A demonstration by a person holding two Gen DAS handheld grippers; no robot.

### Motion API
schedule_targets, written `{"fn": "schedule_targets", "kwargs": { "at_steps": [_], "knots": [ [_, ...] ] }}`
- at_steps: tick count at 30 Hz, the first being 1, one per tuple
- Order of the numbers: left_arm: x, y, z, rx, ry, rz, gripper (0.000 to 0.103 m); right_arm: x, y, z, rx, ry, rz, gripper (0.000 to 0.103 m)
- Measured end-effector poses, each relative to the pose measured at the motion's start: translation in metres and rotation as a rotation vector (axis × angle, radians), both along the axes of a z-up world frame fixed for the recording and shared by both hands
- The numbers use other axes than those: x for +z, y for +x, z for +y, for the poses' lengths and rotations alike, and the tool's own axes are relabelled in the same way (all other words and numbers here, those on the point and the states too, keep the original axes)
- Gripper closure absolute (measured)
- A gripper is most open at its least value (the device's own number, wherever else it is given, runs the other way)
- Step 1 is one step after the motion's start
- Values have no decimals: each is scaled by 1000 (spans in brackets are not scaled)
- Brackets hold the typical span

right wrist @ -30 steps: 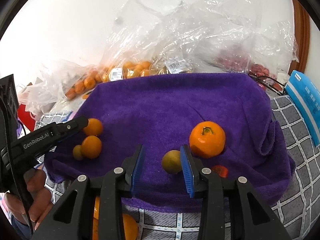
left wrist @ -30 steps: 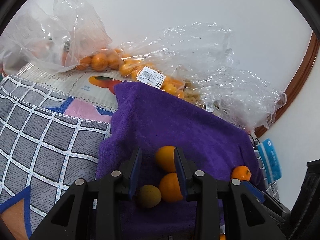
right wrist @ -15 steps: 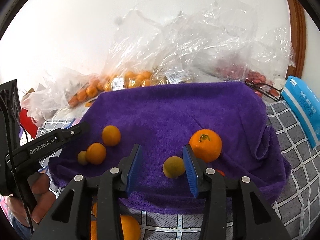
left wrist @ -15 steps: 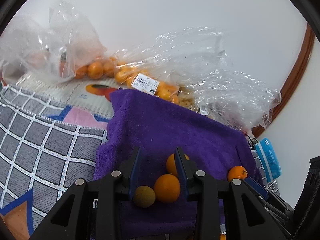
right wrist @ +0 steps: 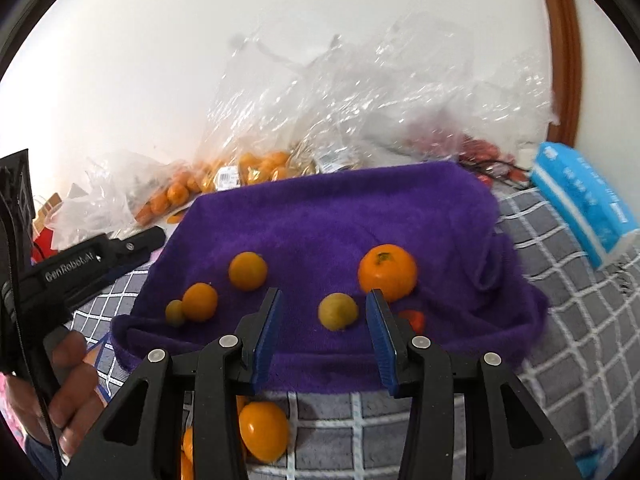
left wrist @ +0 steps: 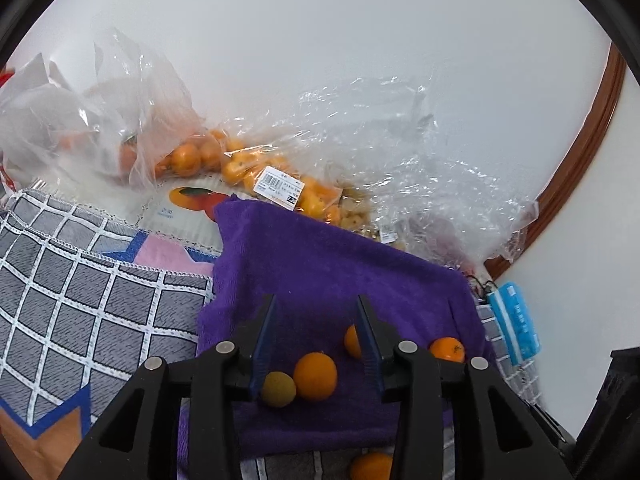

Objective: Organize fruits
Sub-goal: 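Withdraw both open tools from the towel toward the fruit row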

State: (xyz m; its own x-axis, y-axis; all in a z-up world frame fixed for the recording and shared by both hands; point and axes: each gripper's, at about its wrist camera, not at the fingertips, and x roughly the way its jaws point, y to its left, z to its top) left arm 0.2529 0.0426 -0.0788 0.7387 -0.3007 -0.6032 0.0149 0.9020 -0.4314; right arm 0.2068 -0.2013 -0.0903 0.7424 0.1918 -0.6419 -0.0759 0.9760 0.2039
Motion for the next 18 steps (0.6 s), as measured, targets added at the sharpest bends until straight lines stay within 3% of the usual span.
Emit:
{"fn": "schedule_targets", "kwargs": {
  "at_steps": [4, 13, 18],
  "knots": [
    [4, -13, 4, -10, -19, 19, 65, 7, -12, -3, -13, -21, 10, 59],
    [-13, -48, 9, -2, 101, 89, 65, -3, -44, 10, 21, -18, 51, 59],
    [-27, -67, 18, 11, 116, 129, 65, 0, -69, 23, 38, -60, 8, 59]
  ]
}}
